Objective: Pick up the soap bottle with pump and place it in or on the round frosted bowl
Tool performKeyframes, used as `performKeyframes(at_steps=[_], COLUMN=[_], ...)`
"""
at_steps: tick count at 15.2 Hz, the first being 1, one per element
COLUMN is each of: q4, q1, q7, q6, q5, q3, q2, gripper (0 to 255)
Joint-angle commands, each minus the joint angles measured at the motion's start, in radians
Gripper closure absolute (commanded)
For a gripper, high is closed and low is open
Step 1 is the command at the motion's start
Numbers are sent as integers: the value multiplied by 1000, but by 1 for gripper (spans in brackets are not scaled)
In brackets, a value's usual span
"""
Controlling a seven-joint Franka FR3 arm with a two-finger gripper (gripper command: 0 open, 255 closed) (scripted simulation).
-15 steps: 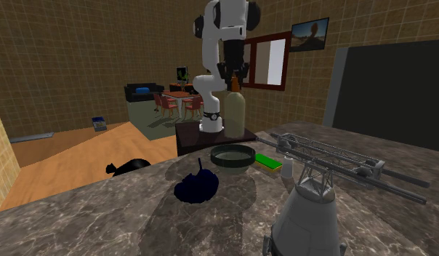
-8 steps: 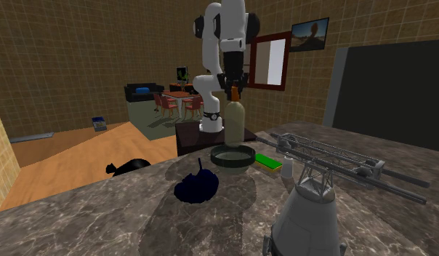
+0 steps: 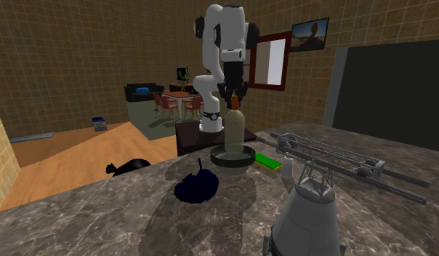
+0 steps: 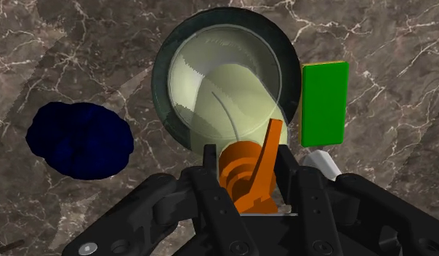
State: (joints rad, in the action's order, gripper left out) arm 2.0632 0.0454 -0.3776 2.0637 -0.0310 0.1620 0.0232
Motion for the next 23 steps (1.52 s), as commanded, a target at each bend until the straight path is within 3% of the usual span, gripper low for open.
performKeyframes(at_steps=[1,5,6,11,15,23], q4=[0,0,0,0,-90,-90], q1=[0,0,0,0,-1,-1], q7=[-1,-1,-1,-1,5,5], q6=[2,2,2,2,-121,-121], q5=[0,0,0,0,7,7], q3=[0,0,0,0,0,0], q2=[-1,-1,-1,-1,33,33], gripper=[255,255,0,0,0,0])
